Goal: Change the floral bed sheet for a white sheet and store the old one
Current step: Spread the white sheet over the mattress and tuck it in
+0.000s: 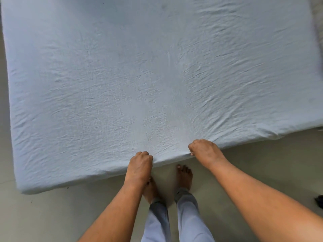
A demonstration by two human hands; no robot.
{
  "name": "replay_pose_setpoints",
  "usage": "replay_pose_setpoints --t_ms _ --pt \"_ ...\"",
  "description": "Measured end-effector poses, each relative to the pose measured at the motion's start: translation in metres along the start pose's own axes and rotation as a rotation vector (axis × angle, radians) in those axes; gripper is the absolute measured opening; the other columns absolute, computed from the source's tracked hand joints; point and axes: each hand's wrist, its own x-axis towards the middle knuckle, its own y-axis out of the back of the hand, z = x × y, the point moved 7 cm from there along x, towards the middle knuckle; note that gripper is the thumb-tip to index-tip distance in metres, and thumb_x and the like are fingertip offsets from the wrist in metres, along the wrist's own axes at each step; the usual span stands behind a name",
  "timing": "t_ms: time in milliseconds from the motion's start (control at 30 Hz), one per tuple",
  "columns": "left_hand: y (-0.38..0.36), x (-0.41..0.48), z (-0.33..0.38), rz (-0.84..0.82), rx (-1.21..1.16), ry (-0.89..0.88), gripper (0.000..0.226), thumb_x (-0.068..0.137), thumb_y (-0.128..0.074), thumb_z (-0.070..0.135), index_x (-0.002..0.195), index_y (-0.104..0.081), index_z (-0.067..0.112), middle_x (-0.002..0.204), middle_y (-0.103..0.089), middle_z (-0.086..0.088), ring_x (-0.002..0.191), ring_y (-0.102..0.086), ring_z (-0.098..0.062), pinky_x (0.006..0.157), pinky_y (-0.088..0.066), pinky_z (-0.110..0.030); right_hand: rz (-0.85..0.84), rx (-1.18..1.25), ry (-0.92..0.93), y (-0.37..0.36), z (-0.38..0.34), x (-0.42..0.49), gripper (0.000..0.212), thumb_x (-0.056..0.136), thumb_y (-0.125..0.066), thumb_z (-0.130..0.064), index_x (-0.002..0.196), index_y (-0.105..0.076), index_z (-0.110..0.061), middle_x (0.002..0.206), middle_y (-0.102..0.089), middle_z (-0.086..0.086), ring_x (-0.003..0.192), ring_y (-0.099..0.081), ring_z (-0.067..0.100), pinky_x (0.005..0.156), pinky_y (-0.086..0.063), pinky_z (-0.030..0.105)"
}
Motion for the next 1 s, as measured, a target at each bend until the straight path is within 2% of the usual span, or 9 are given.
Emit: replay_pose_setpoints --t_ms 133,233,300,367,467,533,633,767,1000 --pt "0.000 -0.002 0.002 -0.069 0.016 -0.031 0.019 0.085 -0.060 -0.002 0.090 -0.065 0.015 0.097 -0.061 -0.003 0.095 -0.055 -0.024 0.072 -0.043 -0.033 -0.061 -0.031 0.013 0.000 -0.001 -0.002 0.023 0.094 -0.056 -0.001 0.088 -0.048 -0.022 0.094 -0.051 0.002 0.088 -0.054 0.022 0.069 -0.037 0.031" --pt "0.004 -0.001 0.007 -0.104 0.043 -0.090 0.022 0.085 -0.059 -0.003 0.096 -0.064 0.015 0.104 -0.060 -0.003 0.098 -0.055 -0.024 0.073 -0.042 -0.033 -0.016 -0.028 0.028 0.013 -0.005 0.001 0.005 0.098 -0.062 -0.016 0.102 -0.062 -0.019 0.105 -0.061 0.001 0.101 -0.060 0.023 0.071 -0.039 0.032" --pt "0.011 0.000 0.009 -0.063 -0.005 -0.106 0.010 0.095 -0.060 0.015 0.105 -0.062 0.017 0.113 -0.057 -0.001 0.106 -0.053 -0.024 0.079 -0.044 -0.033 0.131 0.006 0.044 0.023 -0.010 0.002 0.025 0.089 -0.076 -0.033 0.103 -0.064 -0.016 0.102 -0.061 0.002 0.097 -0.060 0.024 0.070 -0.046 0.034" --pt "0.017 0.003 0.008 0.021 -0.051 -0.077 0.030 0.096 -0.061 0.031 0.122 -0.054 0.018 0.134 -0.048 -0.003 0.125 -0.045 -0.027 0.090 -0.045 -0.034 0.210 0.035 -0.006 0.026 -0.008 0.001 0.049 0.075 -0.088 -0.039 0.109 -0.062 -0.015 0.108 -0.059 0.005 0.098 -0.059 0.025 0.075 -0.053 0.037" --pt "0.005 0.004 0.007 -0.073 -0.063 -0.027 0.073 0.094 -0.065 0.036 0.152 -0.026 0.017 0.165 -0.013 -0.006 0.152 -0.011 -0.035 0.114 -0.037 -0.043 0.040 0.043 -0.004 -0.001 -0.008 0.000 0.077 0.089 -0.074 -0.036 0.151 -0.034 -0.014 0.157 -0.028 0.014 0.143 -0.033 0.034 0.111 -0.041 0.045" --pt "-0.009 0.000 0.007 -0.153 -0.051 -0.016 0.085 0.094 -0.066 0.034 0.157 -0.012 0.015 0.167 0.000 -0.006 0.153 0.001 -0.036 0.119 -0.031 -0.045 -0.033 0.039 -0.013 -0.015 -0.011 -0.007 0.087 0.095 -0.068 -0.031 0.161 -0.014 -0.013 0.168 -0.007 0.015 0.155 -0.012 0.034 0.123 -0.025 0.044" --pt "-0.021 -0.008 0.009 -0.157 -0.042 -0.010 0.088 0.094 -0.064 0.021 0.159 -0.005 0.014 0.168 0.005 -0.005 0.153 0.006 -0.036 0.122 -0.024 -0.046 -0.054 0.044 -0.008 -0.026 -0.016 -0.020 0.092 0.096 -0.066 -0.033 0.162 -0.005 -0.011 0.170 0.003 0.016 0.157 -0.001 0.033 0.126 -0.015 0.043" --pt "-0.033 -0.015 0.010 -0.153 -0.089 0.010 0.086 0.093 -0.055 0.002 0.160 -0.001 0.016 0.168 0.009 -0.003 0.154 0.009 -0.034 0.122 -0.023 -0.045 -0.099 0.057 0.004 -0.033 -0.016 -0.028 0.097 0.096 -0.065 -0.038 0.163 0.000 -0.011 0.170 0.005 0.014 0.158 0.002 0.029 0.127 -0.014 0.041" --pt "-0.026 -0.025 0.016 -0.360 -0.081 -0.047 0.095 0.093 -0.068 0.023 0.160 -0.001 0.013 0.168 0.007 -0.002 0.154 0.002 -0.033 0.125 -0.013 -0.036 -0.223 0.000 0.063 -0.020 -0.016 -0.030 0.095 0.097 -0.060 -0.050 0.163 -0.002 -0.014 0.170 -0.003 0.012 0.157 -0.009 0.028 0.127 -0.014 0.043"
